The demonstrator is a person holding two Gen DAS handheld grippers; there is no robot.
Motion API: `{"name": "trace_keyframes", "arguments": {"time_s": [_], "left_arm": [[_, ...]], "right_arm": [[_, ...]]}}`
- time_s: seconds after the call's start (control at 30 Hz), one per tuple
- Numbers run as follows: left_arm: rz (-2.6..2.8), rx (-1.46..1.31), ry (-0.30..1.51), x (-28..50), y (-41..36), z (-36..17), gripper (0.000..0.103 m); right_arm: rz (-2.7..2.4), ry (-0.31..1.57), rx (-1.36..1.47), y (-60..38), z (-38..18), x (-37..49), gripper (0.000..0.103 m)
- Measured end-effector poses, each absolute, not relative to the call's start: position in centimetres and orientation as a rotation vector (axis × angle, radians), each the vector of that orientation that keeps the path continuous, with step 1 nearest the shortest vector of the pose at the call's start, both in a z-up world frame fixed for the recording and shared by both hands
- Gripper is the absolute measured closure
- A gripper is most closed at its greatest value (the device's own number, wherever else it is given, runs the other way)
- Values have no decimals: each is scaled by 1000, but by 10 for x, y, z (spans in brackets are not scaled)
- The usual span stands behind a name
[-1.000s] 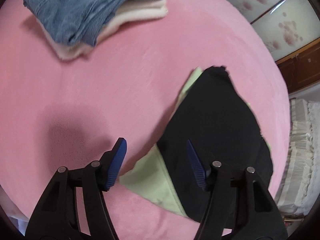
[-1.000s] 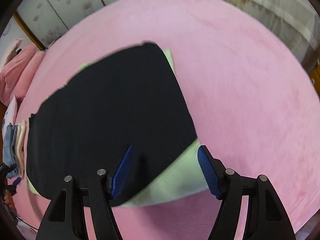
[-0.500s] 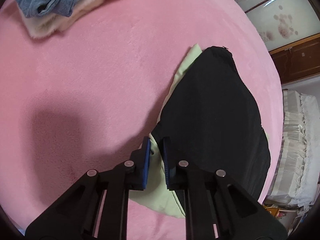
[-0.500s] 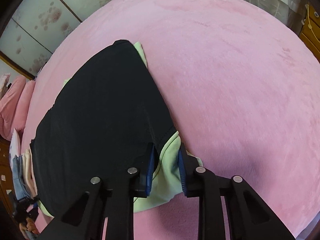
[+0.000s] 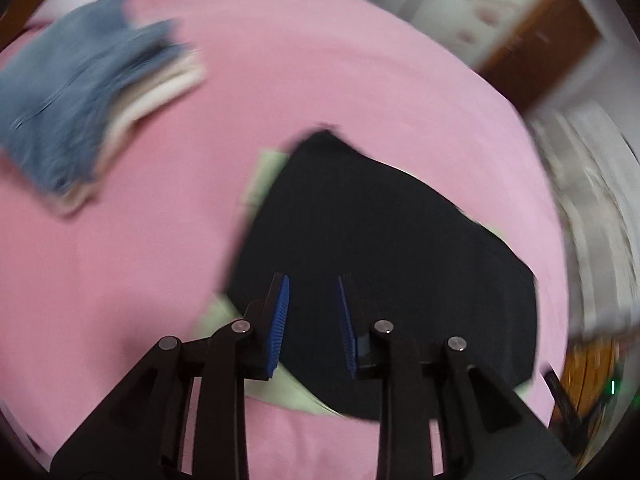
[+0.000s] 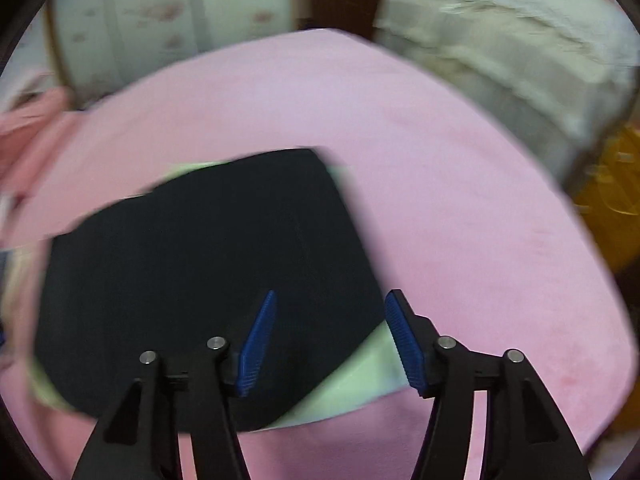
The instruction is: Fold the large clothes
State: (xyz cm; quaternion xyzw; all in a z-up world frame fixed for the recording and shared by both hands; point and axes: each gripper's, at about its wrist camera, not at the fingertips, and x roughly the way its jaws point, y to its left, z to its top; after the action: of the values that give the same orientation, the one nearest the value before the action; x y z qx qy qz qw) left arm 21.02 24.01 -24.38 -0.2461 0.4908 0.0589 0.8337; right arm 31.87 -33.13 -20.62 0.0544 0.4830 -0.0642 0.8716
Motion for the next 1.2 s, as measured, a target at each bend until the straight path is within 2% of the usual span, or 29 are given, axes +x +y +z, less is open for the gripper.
{"name": "trace_keyframes", "arguments": {"time_s": [0.07, 0.1, 0.13, 0.17, 0.2, 0.23, 0.37, 0.43, 0.57, 0.7, 0.73, 0.8, 0.87, 0.97, 1.03, 1.1, 1.2], "left_arm": [[10, -527, 1092, 213, 209, -247, 81], [-38, -538, 1129, 214, 193, -254, 81], [-66, -546, 1184, 218, 178, -265, 81], [-64, -558, 1275, 223, 165, -279, 83], [-67, -580, 1364, 228, 153, -296, 90], [-72, -608, 1412, 231, 145, -307, 93], [-64, -742, 1525, 226, 128, -354, 94], [-13, -724, 1535, 226, 132, -367, 102], [208, -710, 1439, 211, 175, -360, 102], [449, -556, 1370, 193, 235, -351, 102], [469, -543, 1374, 189, 248, -353, 102], [447, -601, 1363, 184, 266, -356, 102], [449, -623, 1344, 180, 276, -357, 102], [515, -543, 1313, 183, 266, -346, 102], [448, -542, 1225, 179, 246, -325, 102], [337, -561, 1173, 172, 229, -310, 102], [62, -545, 1264, 177, 176, -310, 102]], "right_arm": [[35, 1052, 214, -302, -213, 322, 49], [115, 1088, 271, -285, -222, 325, 63], [199, 1144, 342, -267, -235, 328, 72], [254, 1205, 416, -252, -249, 332, 89], [282, 1278, 461, -238, -265, 337, 100], [293, 1334, 474, -227, -278, 340, 102], [347, 1365, 591, -207, -310, 346, 102], [344, 1391, 598, -212, -317, 349, 102], [212, 1397, 505, -258, -321, 354, 102], [127, 1374, 495, -331, -313, 347, 103], [62, 1376, 421, -347, -311, 346, 103], [-81, 1352, 235, -370, -306, 348, 103], [-132, 1334, 251, -394, -303, 349, 103], [-212, 1311, 186, -393, -296, 355, 103], [-261, 1244, 88, -370, -284, 357, 103], [-117, 1155, 186, -348, -270, 354, 103], [169, 1115, 402, -311, -267, 351, 103]]}}
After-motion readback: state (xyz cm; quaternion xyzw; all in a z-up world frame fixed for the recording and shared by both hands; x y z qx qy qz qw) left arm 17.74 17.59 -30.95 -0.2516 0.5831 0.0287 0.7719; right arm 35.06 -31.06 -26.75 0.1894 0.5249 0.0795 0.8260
